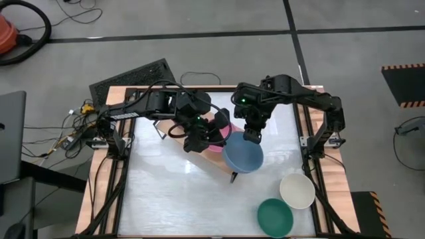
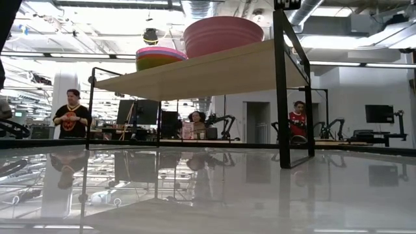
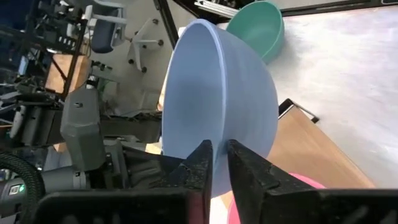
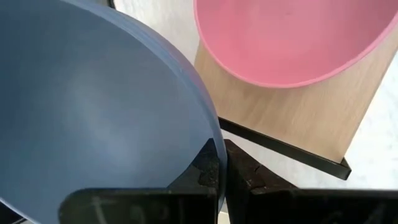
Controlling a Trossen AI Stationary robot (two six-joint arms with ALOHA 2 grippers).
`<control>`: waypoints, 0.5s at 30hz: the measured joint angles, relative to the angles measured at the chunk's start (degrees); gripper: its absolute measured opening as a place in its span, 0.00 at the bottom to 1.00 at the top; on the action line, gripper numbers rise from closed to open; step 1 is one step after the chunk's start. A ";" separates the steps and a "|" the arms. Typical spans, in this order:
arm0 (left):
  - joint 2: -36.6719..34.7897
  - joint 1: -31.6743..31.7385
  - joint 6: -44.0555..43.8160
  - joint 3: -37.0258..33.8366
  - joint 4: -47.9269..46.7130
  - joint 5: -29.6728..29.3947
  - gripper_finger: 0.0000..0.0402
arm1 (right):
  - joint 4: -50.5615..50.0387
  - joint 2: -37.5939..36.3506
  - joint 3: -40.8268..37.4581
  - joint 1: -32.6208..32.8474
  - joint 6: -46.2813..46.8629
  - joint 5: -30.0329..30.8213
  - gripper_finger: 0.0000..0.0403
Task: Place and stack bowls onto a shelf
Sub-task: Stack the large blue bowl on the top of the large pink bowl on the shelf
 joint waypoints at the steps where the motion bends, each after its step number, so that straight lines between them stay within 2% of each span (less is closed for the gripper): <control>1: 0.00 -0.01 -0.14 0.00 0.03 0.01 0.12 | -0.02 0.00 0.00 0.00 -0.15 -0.02 0.06; 9: 0.00 -1.06 -0.53 -2.38 0.27 1.20 0.31 | 0.04 0.00 0.00 -0.15 -0.56 -0.51 0.06; 12: -0.02 -1.17 0.16 -5.48 1.91 1.13 0.34 | -0.17 0.03 -0.02 -0.15 -1.56 -0.37 0.06; 15: -0.02 -1.60 2.10 -7.18 1.93 -1.38 0.34 | -0.63 0.09 -0.13 -0.15 -1.82 0.18 0.06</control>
